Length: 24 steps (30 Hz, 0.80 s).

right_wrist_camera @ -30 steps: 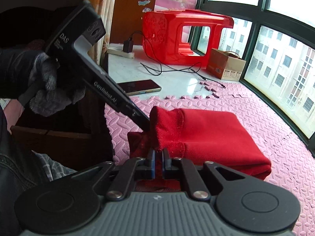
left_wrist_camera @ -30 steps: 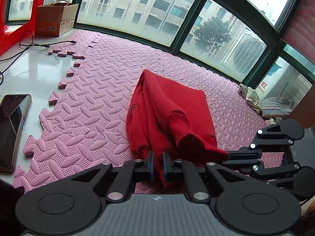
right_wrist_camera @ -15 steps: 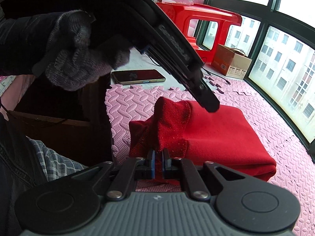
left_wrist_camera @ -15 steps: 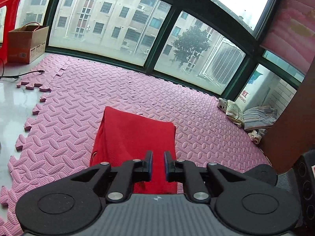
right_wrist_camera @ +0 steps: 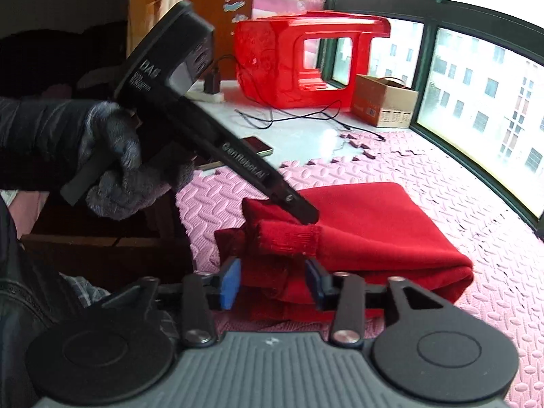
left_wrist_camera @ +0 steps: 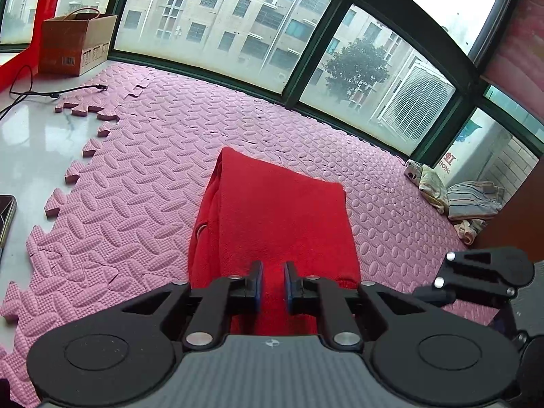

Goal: Fold clothes

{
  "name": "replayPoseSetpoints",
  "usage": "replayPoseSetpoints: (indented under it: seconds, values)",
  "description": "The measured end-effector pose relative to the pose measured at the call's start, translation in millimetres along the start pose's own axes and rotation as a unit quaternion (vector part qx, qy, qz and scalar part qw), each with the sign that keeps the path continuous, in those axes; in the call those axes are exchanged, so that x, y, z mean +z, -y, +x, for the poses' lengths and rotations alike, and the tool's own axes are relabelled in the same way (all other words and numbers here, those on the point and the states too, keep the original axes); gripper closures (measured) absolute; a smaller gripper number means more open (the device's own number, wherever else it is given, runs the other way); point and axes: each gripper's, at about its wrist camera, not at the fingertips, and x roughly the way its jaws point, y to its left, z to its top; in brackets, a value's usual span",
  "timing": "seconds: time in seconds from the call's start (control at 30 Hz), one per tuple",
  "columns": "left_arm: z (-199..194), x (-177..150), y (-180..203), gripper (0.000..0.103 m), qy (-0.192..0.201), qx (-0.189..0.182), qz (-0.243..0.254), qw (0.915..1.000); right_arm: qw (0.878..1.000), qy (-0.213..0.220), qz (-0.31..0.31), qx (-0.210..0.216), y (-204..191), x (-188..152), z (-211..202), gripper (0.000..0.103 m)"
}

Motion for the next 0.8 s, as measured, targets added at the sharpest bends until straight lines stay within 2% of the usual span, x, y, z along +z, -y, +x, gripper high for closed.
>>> replayPoseSetpoints:
  seconds: [0.07, 0.13, 0.17, 0.23, 0.3, 0.33, 0.5, 0.63, 0.8]
  values:
    - [0, 3, 4, 0.082, 0.002, -0.002, 0.005, 1.0000, 0.999, 0.014, 0.035, -0.017, 14, 3, -10, 0.037]
    - [-1, 4, 9, 0.073, 0.006, -0.004, 0.015, 0.9999, 0.997, 0.024, 0.063, -0.044, 30, 7, -15, 0.026]
    - [-1, 5, 12, 0.072, 0.008, -0.004, 0.022, 0.9997, 0.995, 0.030, 0.073, -0.057, 38, 9, -17, 0.023]
    - [0, 5, 18, 0.072, 0.009, -0.009, 0.034, 0.9993, 0.991, 0.039, 0.100, -0.076, 55, 12, -17, 0.011]
    - [0, 3, 23, 0.071, 0.009, -0.017, 0.045, 0.9988, 0.987, 0.050, 0.122, -0.090, 69, 15, -15, 0.007]
    - [0, 1, 25, 0.069, 0.008, -0.019, 0.048, 0.9986, 0.984, 0.061, 0.136, -0.098, 78, 17, -14, 0.000]
    - [4, -7, 30, 0.069, -0.004, -0.031, 0.060, 0.9977, 0.979, 0.064, 0.179, -0.073, 110, 22, 6, 0.000]
    - [6, -13, 30, 0.067, -0.012, -0.031, 0.059, 0.9977, 0.979, 0.059, 0.185, -0.067, 120, 25, 27, 0.000]
    - [5, -13, 24, 0.065, -0.013, -0.035, 0.045, 0.9983, 0.972, 0.055, 0.223, -0.055, 133, 19, 57, 0.000]
